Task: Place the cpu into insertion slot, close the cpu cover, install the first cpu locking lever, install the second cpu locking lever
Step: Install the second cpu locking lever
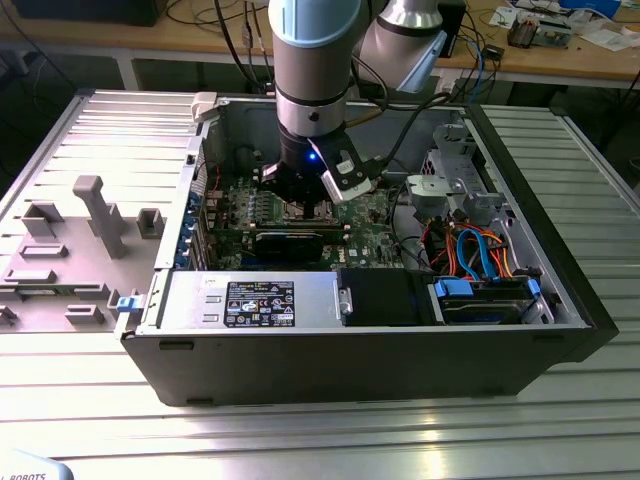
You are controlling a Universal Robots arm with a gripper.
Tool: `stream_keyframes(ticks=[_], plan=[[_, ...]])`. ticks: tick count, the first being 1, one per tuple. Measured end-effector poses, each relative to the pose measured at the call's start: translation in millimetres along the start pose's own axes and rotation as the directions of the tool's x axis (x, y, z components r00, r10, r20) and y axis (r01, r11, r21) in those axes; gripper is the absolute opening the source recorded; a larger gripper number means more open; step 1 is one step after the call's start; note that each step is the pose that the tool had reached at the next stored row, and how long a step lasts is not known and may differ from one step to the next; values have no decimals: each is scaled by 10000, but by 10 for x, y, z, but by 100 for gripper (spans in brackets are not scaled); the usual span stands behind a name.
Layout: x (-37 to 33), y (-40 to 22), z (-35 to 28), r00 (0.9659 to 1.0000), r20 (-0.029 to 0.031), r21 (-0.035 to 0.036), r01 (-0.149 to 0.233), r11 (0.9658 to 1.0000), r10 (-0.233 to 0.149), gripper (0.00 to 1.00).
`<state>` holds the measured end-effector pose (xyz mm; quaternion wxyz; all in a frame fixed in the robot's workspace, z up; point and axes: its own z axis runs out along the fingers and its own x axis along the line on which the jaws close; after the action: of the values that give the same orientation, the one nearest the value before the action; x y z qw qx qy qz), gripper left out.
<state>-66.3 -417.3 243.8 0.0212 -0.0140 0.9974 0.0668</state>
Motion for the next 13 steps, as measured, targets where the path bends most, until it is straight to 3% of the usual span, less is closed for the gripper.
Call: stream_keyframes(ticks=[8,10,11,13], plan=[[2,0,-1,10000,-13,1,-3,10000,3,11],[-2,-1,-2,10000,-81,-4,-12,10000,12,11],[-8,0,-2,9998,-184,-16,-27,10000,27,11],[-10,0,-3,9996,-274,-26,-38,10000,38,11]])
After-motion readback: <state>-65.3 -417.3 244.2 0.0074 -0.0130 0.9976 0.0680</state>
